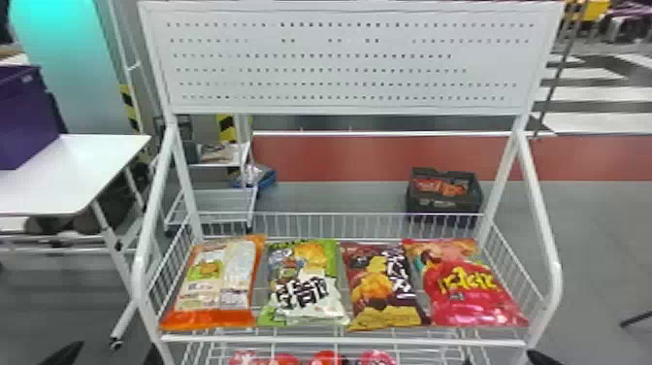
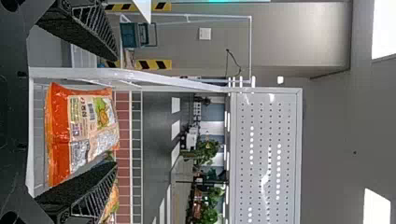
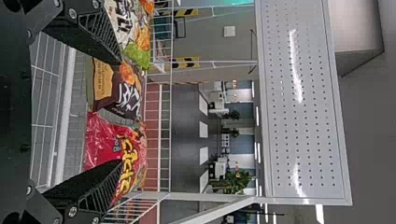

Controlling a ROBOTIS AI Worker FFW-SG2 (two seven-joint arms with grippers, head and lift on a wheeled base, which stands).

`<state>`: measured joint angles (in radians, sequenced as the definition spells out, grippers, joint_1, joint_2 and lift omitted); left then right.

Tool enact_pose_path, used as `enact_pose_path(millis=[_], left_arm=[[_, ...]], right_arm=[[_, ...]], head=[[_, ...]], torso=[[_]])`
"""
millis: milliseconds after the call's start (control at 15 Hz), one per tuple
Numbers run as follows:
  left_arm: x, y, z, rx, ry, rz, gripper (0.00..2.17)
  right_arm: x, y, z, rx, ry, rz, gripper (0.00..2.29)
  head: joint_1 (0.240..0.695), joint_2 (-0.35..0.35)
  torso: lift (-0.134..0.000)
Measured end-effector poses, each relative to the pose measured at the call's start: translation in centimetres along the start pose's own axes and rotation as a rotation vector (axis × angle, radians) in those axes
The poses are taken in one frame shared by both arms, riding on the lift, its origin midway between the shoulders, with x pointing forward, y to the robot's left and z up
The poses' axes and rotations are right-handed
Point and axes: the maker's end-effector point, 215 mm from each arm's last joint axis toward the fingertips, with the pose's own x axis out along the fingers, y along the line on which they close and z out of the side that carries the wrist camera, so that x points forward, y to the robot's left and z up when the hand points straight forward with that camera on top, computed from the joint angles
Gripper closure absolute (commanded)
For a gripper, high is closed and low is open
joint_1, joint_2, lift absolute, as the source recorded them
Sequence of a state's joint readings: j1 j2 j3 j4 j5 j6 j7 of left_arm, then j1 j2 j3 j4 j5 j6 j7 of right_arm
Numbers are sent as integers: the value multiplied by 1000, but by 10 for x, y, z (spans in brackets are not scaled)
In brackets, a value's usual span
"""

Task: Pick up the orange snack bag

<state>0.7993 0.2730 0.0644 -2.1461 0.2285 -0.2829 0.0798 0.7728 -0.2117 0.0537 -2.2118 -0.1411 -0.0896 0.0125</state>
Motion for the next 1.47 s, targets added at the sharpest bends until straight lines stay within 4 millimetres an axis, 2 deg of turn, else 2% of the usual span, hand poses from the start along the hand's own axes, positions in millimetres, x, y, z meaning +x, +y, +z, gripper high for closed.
enact_pose_path(millis=[467,733,1000,1467], left_arm=[[1,0,0,1,1,-1,97],[5,-2,-4,-3,8,-5,171],[21,-8,-9,-9,24,-22,211],[52,-34,-27,-15,73,-65,211]], right_arm=[[0,0,0,0,0,0,144],[-1,0,-1,-1,3,-2,144],[-1,0,-2,-2,4,-3,144],[-1,0,-2,-3,5,-6,144]], head=[[499,0],[499,0],[499,0],[499,0]], torso=[[0],[0],[0],[0]])
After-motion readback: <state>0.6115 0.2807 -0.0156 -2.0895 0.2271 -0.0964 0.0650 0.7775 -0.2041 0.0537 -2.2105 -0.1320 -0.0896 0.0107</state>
